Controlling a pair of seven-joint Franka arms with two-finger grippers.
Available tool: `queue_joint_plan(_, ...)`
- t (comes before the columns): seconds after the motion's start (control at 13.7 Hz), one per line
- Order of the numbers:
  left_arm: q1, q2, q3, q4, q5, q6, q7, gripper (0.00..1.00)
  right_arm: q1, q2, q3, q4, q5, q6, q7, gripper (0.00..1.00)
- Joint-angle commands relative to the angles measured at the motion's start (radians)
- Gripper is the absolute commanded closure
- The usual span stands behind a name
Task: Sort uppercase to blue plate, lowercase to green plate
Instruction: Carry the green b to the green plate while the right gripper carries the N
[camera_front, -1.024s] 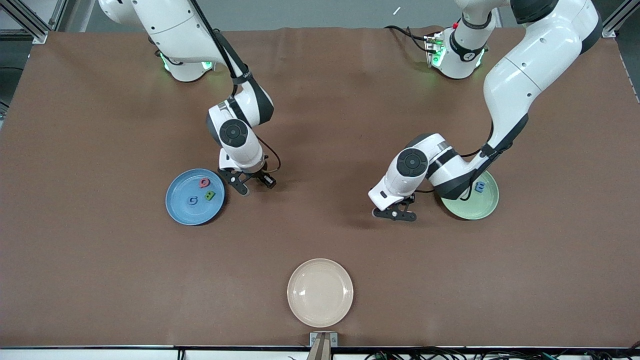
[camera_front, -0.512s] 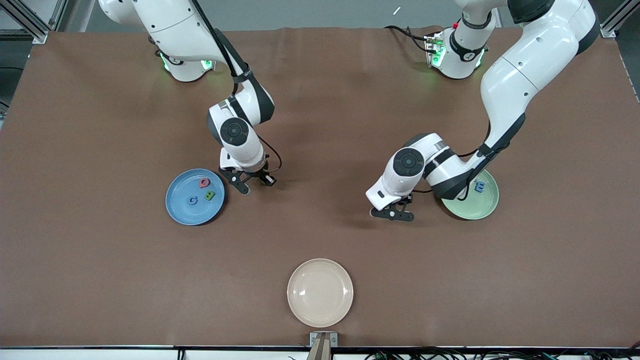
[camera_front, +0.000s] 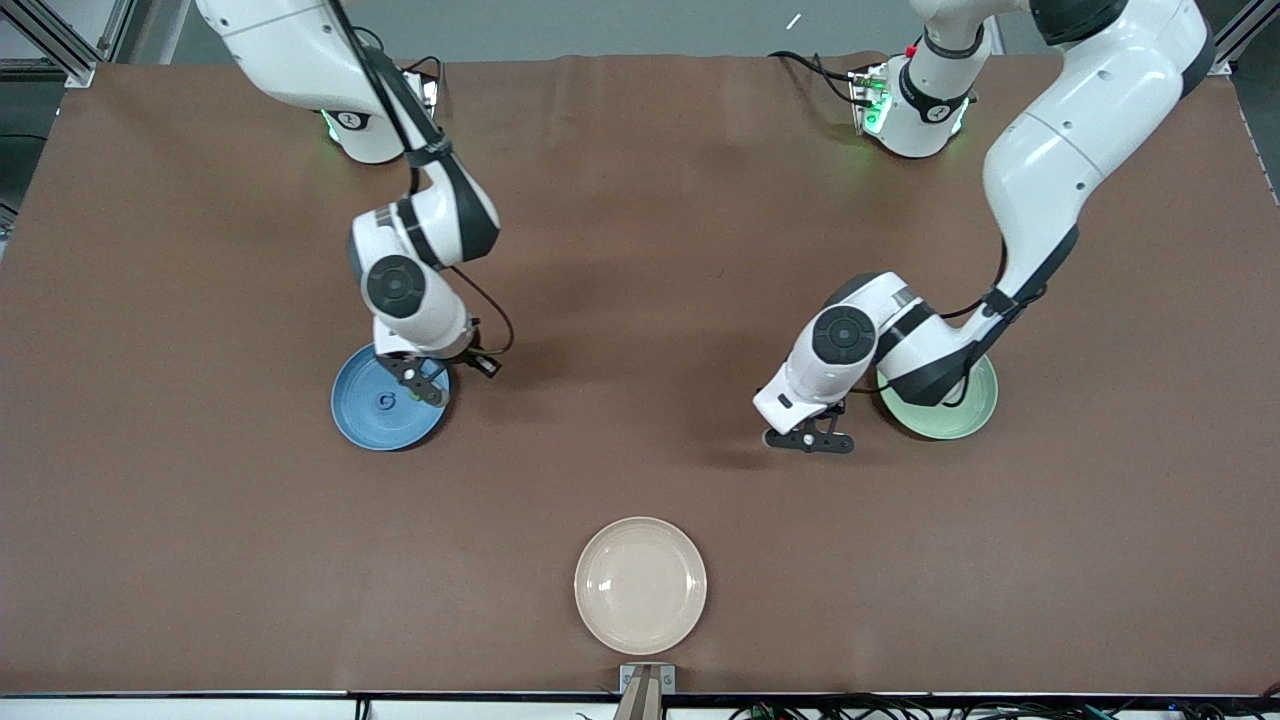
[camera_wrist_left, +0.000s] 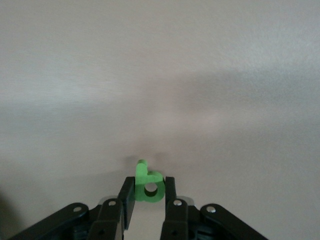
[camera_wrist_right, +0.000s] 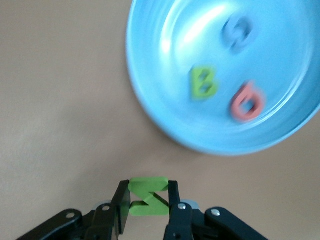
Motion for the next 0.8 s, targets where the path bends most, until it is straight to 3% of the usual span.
queue_joint_plan(0.0, 0.173, -0.036, -0.135, -0.059, -0.004, -0.100, 0.070, 0.94, -0.139, -0.046, 0.015, -0.041, -0.004, -0.020, -0.213, 1.00)
queue_joint_plan(0.29, 0.382, -0.037, -0.244, -0.156, 0.005, -0.153, 0.160, 0.94, -0.288, -0.047, 0.013, -0.095, -0.004, 0.012, -0.448, 1.00)
queue_joint_plan(0.44, 0.468, -0.037, -0.272, -0.200, 0.016, -0.165, 0.211, 0.94, -0.290, -0.038, 0.013, -0.130, -0.004, 0.101, -0.452, 1.00)
queue_joint_plan(0.73, 0.574, -0.036, -0.291, -0.254, 0.057, -0.170, 0.286, 0.94, -0.292, -0.020, 0.013, -0.132, -0.006, 0.144, -0.455, 1.00)
